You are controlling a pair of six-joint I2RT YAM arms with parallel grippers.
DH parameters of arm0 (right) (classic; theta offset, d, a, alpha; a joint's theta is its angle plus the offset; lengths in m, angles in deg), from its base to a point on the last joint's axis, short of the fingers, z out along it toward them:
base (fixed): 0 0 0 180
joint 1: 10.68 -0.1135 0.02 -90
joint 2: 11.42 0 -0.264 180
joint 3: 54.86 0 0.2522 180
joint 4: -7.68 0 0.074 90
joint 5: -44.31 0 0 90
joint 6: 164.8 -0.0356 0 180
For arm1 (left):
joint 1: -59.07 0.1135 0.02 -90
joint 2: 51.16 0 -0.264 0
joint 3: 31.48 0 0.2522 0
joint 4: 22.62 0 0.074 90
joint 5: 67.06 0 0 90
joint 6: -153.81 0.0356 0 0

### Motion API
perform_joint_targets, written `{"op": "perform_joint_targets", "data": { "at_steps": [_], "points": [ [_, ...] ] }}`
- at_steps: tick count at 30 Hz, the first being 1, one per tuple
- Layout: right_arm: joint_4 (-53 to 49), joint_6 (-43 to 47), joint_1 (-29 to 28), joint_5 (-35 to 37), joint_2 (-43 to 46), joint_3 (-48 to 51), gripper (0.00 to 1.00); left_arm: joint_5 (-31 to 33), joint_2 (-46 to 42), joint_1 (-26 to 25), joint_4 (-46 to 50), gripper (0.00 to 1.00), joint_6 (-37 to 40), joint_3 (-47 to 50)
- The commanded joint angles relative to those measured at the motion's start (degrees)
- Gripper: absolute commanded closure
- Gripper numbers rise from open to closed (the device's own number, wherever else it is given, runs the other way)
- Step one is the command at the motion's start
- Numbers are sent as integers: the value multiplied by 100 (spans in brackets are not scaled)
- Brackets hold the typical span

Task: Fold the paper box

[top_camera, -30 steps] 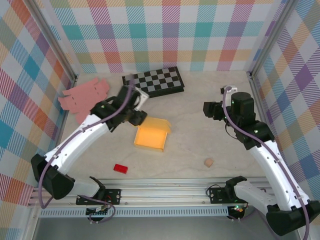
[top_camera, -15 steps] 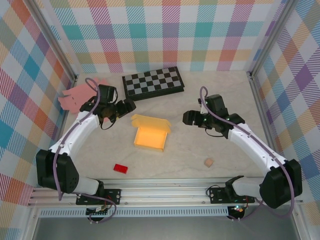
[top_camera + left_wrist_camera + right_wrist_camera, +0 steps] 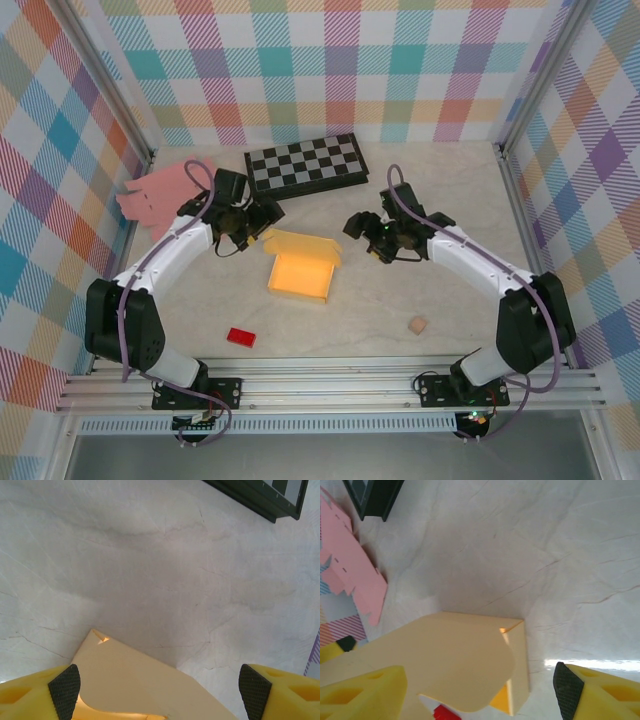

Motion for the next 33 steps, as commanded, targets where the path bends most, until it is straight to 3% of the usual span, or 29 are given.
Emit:
{"op": "perform_joint_targets", "data": {
  "at_steps": [1, 22, 27, 33],
  "points": [
    [146, -605, -192, -271, -157, -240, 21, 72, 34, -143, -45, 16, -145, 89],
    [395, -1008, -794, -324, -515, -408, 21, 368, -304, -755, -264, 16, -670, 564],
    [-479, -338, -800, 444, -460, -686, 19, 668, -330, -755, 2, 15, -382, 419],
    [-872, 374, -788, 757, -244, -700, 17, 295, -97, -641, 202, 12, 15, 139]
  ]
}}
